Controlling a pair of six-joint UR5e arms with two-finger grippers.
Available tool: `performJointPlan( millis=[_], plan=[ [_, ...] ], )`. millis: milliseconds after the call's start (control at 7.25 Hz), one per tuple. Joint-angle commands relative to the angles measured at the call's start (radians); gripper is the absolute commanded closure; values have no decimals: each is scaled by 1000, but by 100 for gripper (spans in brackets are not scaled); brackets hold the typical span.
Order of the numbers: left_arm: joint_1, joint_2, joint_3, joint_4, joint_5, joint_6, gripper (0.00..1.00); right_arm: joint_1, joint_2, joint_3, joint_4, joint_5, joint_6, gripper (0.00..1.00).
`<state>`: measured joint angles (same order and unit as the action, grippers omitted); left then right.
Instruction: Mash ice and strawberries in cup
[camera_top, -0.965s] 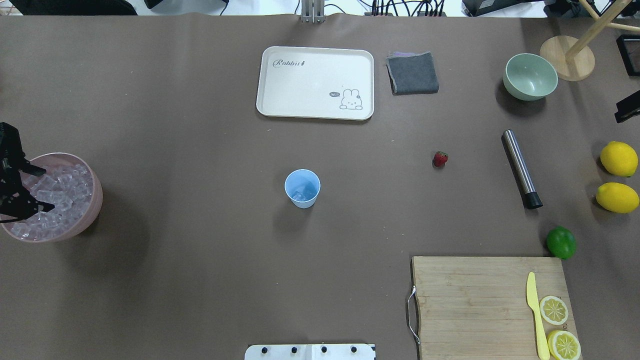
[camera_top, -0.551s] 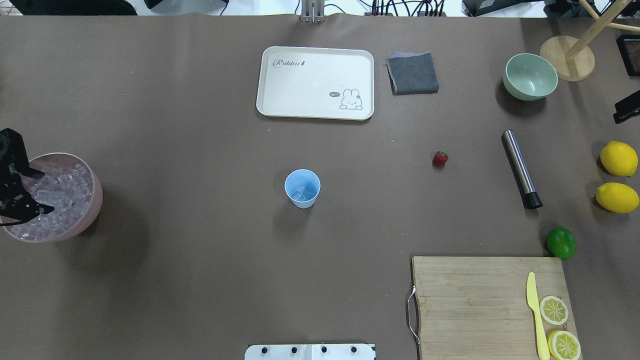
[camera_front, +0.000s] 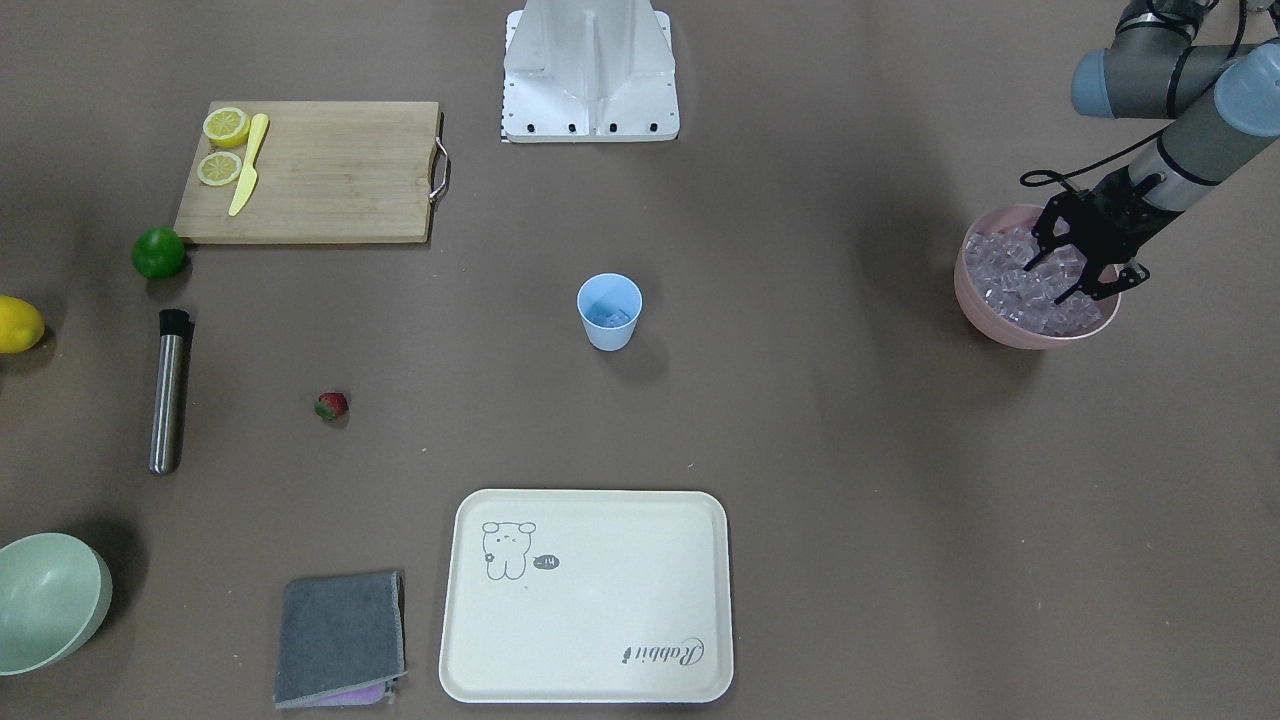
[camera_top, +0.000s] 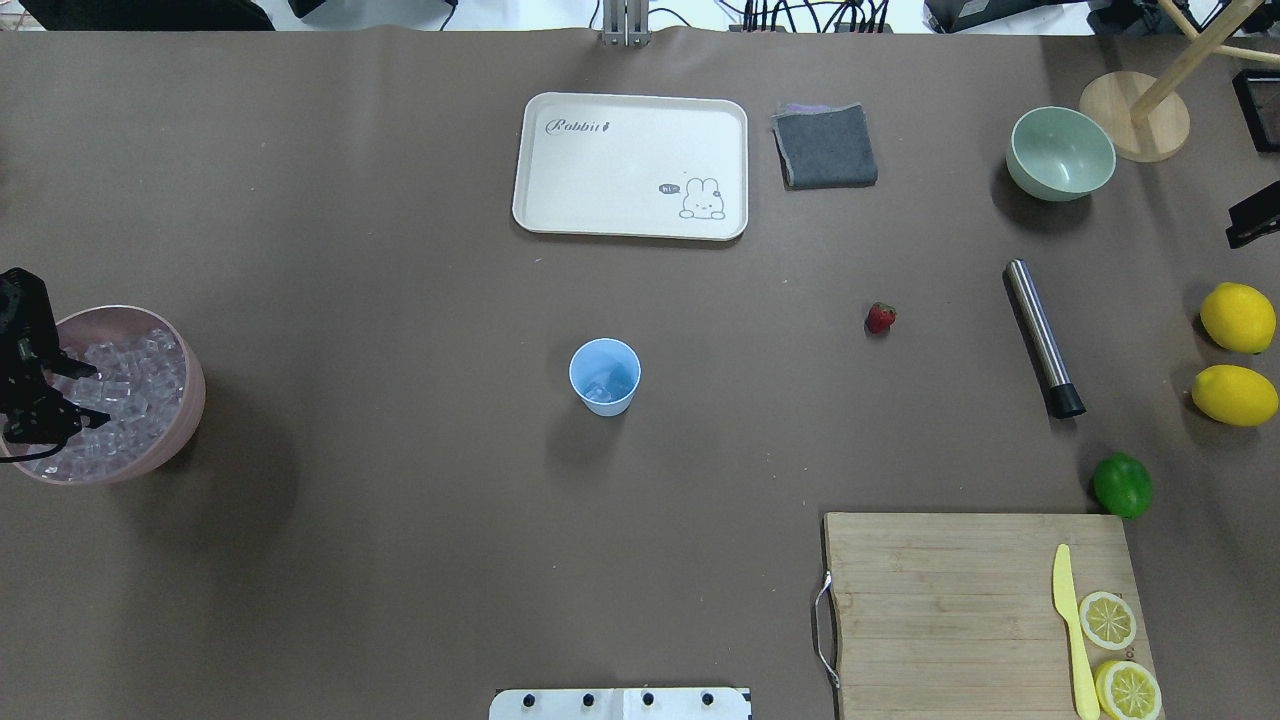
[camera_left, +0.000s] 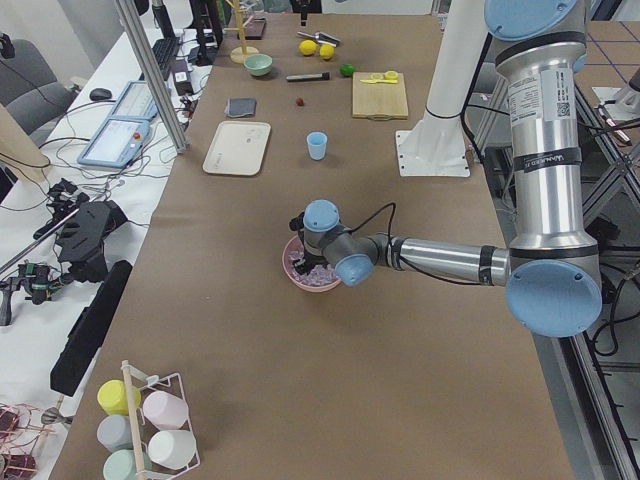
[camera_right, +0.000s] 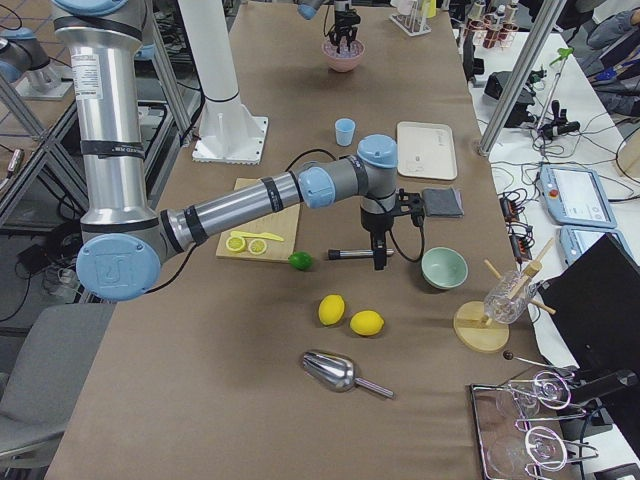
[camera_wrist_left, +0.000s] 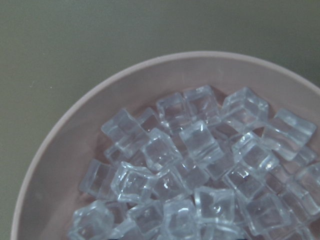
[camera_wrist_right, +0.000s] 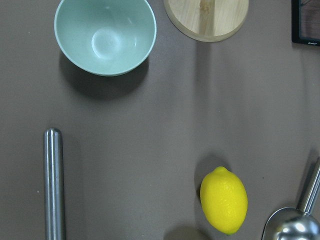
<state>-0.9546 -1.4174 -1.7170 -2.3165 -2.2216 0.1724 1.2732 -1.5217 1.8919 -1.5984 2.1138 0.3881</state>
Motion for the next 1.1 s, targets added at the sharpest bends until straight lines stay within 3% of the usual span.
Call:
performJointPlan(
  millis=[0,551,689,965],
  plan=[
    [-3,1,-16,5,-12,-1,100,0,0,-1,0,0,0,0],
    [-18,-32,-87,72,-87,-56,100,0,0,-2,0,2,0,0],
    [-39,-95,-84,112,-139,-83,100,0,2,-2,0,2,0,0],
    [-41,-208,-78,132,-145,-202,100,-5,3,-8,0,3,0,0]
  ],
)
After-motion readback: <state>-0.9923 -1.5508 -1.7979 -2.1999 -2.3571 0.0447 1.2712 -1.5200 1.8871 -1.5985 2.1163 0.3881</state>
